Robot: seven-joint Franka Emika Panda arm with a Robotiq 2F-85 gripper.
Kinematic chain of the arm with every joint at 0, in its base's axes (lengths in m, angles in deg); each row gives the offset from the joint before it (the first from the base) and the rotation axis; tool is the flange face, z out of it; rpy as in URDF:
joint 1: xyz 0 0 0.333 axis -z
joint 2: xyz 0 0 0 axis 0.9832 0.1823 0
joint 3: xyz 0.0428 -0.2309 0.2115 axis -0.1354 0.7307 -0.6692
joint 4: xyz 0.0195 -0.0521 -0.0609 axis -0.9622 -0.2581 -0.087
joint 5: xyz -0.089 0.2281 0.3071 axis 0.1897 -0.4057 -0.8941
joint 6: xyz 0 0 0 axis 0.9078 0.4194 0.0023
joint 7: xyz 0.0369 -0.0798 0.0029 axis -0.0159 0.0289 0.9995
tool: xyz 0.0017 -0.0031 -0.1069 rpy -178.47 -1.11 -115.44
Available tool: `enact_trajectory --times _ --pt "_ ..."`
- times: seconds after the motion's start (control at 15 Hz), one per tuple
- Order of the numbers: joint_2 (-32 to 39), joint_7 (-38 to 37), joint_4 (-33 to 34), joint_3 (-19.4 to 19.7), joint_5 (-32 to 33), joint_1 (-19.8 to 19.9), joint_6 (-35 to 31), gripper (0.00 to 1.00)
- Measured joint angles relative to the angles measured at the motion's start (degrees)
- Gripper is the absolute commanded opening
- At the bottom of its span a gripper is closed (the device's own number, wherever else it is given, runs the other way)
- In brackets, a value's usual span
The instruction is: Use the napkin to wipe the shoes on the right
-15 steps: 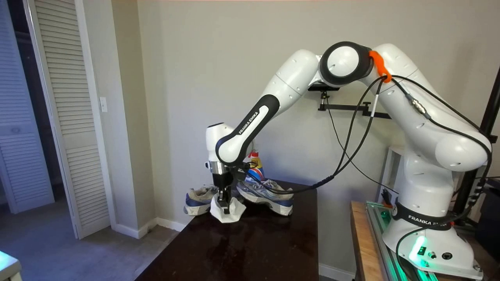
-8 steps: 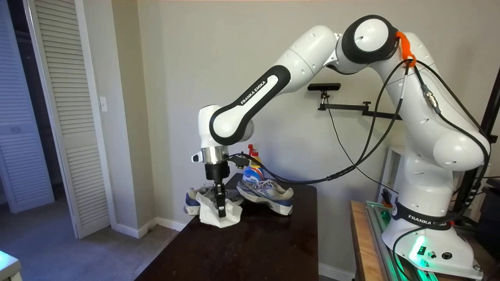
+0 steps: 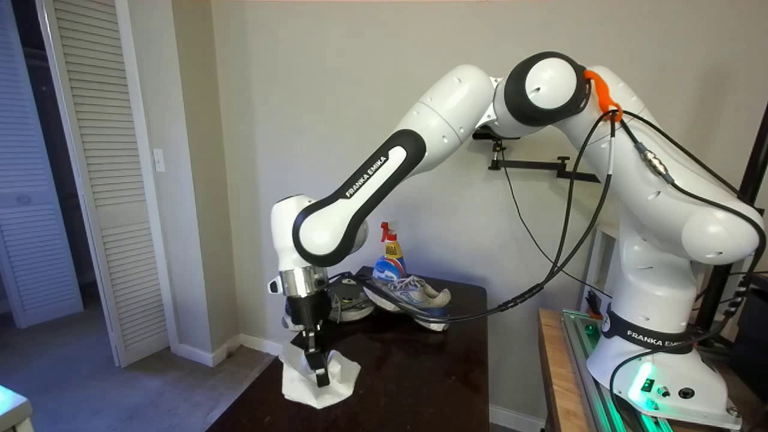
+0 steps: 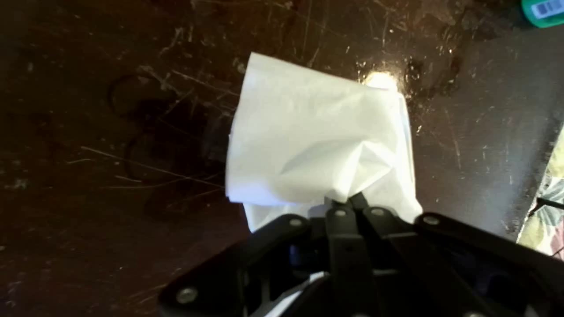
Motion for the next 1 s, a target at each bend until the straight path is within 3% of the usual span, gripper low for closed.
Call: enact_trajectory --times 0.07,0.2,0.4,0.8,0.87,1.0 --pt "1.35 -1.22 1.32 0.16 0.0 -0.95 0.16 0.26" --pt "3.24 -1.78 3.41 0.12 0.0 -1.89 0.51 0.33" --pt "3.34 -1.39 5.03 -0.32 -0.04 -1.5 1.17 0.53" --pt "-3.19 -0.97 3.52 -0.74 -4.4 3.9 1.76 0.95" --pt "-4.47 -1.59 2.8 0.06 -4.58 4.63 0.15 0.77" --pt "-6.37 -2.56 1.32 1.94 -4.58 5.56 -3.23 0.91"
